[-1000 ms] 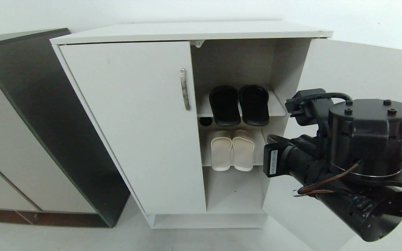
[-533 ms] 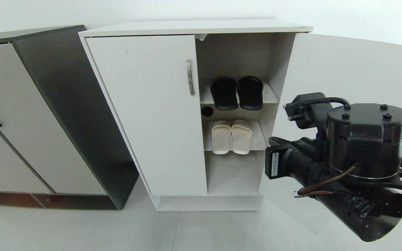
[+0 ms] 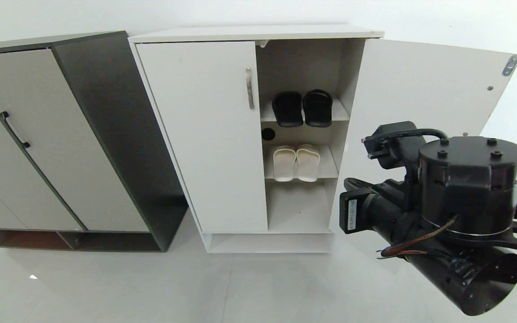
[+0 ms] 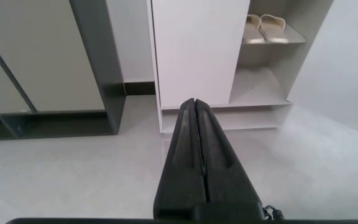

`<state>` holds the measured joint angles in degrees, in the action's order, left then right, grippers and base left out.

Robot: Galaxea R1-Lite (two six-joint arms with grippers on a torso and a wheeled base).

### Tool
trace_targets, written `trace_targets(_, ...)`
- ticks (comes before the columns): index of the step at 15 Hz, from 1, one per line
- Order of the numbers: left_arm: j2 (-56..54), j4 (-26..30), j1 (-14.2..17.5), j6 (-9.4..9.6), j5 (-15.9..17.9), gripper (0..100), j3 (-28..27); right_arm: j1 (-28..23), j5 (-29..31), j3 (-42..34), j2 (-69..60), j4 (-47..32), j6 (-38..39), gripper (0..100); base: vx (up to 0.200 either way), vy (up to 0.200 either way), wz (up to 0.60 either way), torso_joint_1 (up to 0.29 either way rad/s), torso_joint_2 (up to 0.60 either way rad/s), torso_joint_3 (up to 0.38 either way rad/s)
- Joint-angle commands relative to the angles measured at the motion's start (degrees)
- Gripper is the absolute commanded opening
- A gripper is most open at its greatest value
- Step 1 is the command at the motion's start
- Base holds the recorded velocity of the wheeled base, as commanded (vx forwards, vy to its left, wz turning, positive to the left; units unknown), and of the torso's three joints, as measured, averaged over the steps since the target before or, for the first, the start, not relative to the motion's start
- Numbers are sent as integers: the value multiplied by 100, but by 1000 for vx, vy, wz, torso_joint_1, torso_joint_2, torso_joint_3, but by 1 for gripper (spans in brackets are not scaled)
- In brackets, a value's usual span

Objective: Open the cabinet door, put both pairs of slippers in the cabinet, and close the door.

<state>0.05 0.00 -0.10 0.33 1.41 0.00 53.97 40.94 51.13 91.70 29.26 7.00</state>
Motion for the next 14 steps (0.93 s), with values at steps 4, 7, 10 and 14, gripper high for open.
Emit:
trace_targets(4,4,0,1,2,-1,0,0,-18,2,3,24,1,-58,0,0,0,0,0,0,0)
trace_targets(7,4,0,1,-7,-1,0,0,-18,2,-15,32,1,-58,0,0,0,0,0,0,0)
trace_targets(10,4,0,1,-7,-10,0,0,-18,2,-15,24,1,-58,0,0,0,0,0,0,0)
trace_targets(14,4,0,1,-7,-10,0,0,-18,-7,-6,6,10,-67,0,0,0,0,15,-163,-266)
